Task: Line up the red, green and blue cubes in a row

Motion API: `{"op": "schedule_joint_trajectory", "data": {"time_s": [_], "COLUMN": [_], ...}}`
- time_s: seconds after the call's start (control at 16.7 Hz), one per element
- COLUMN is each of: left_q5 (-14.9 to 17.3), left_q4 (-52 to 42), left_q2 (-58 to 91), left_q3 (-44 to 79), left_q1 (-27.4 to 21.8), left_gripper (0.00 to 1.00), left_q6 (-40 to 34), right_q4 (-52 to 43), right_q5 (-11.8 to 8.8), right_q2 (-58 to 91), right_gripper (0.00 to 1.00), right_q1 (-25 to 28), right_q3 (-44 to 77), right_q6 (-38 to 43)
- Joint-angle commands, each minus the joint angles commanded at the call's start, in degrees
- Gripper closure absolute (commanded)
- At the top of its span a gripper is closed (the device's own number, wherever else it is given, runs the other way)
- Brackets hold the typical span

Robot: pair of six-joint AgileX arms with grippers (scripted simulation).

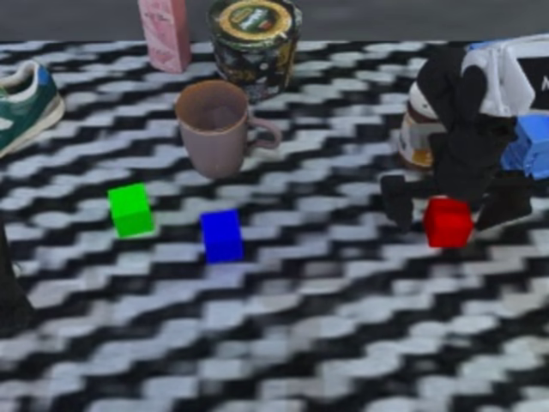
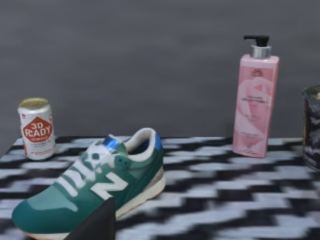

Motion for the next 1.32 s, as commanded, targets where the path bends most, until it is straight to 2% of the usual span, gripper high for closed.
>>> {"op": "schedule_joint_trajectory", "data": {"time_s": [0.18,0.96,1.32], "left_q5": [0.0,0.0,0.0], "left_q4": [0.0,0.0,0.0], "left_q2": [0.0,0.0,0.0], "left_q3": [0.0,0.0,0.0], "left_q1": [0.0,0.0,0.0], "left_gripper": [0.0,0.0,0.0], "left_q6": [0.0,0.0,0.0], "right_q4": [0.04,0.04,0.04], "right_q5": [0.0,0.0,0.0], "right_q2": [0.02,0.02,0.02], "right_gripper": [0.0,0.98,1.0], "right_q1": [0.0,0.0,0.0], "right_q3": [-0.02,-0.02,-0.02], "right_q6": [0.0,0.0,0.0]}}
